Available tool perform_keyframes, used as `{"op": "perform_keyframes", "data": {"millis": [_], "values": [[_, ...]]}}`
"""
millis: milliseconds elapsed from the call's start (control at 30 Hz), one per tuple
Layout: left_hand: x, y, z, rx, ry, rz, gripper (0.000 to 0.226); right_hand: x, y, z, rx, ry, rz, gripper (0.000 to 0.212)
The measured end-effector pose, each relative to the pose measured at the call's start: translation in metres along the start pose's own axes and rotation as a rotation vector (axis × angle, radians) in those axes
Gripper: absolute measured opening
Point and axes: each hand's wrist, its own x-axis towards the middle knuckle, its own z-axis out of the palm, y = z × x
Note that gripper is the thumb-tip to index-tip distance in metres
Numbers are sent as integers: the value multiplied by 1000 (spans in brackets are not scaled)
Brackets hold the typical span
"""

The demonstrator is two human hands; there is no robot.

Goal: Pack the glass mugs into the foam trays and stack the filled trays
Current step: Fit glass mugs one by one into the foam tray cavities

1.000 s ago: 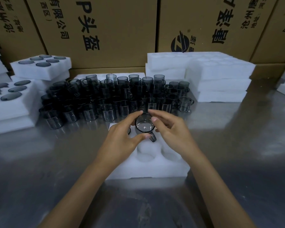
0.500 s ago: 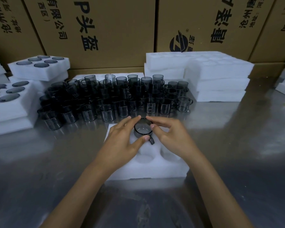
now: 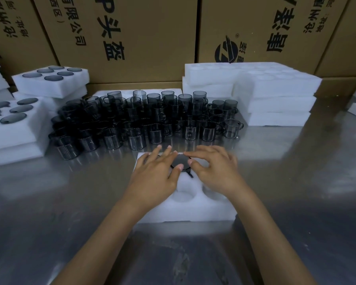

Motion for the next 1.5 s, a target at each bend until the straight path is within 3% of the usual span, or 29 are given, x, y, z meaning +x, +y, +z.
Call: {"op": "perform_keyframes", "data": {"millis": [300, 367, 433, 500, 533, 600, 767, 933, 1033, 1100, 1233, 1400, 1500], "values": [[-1, 0, -2, -33, 25, -24, 54, 1, 0, -1, 59, 5, -8, 30], [-1, -1, -4, -84, 18, -6, 51, -1, 4, -7, 334, -10, -1, 32], [4, -6, -13, -372, 3, -56, 44, -4, 10, -19, 671, 14, 97, 36], [18, -17, -24, -654, 132, -138, 44, -3, 18, -24, 816, 78, 218, 35], [28, -27, -28, -666, 235, -179, 46, -2, 22, -25, 854, 104, 281, 32], [48, -49, -33, -546, 335, -263, 49, 1, 25, -21, 922, 127, 391, 25], [75, -97, -18, -259, 208, -400, 42, 3, 26, -14, 958, 107, 470, 23], [77, -101, -4, -203, 352, -328, 16, 5, 28, -15, 996, 122, 475, 21], [77, -100, -7, -320, 305, -213, 19, 5, 29, -14, 977, 122, 473, 22], [75, -94, -12, -470, 297, -172, 21, 4, 27, -15, 967, 143, 461, 24], [72, -66, -28, -598, 449, -37, 28, 3, 22, -22, 944, 199, 380, 34], [57, -6, -50, -649, 520, 155, 22, -2, 8, -32, 888, 221, 62, 42], [42, 32, -48, -728, 529, 150, 21, -7, 1, -32, 810, 203, -147, 59]]}}
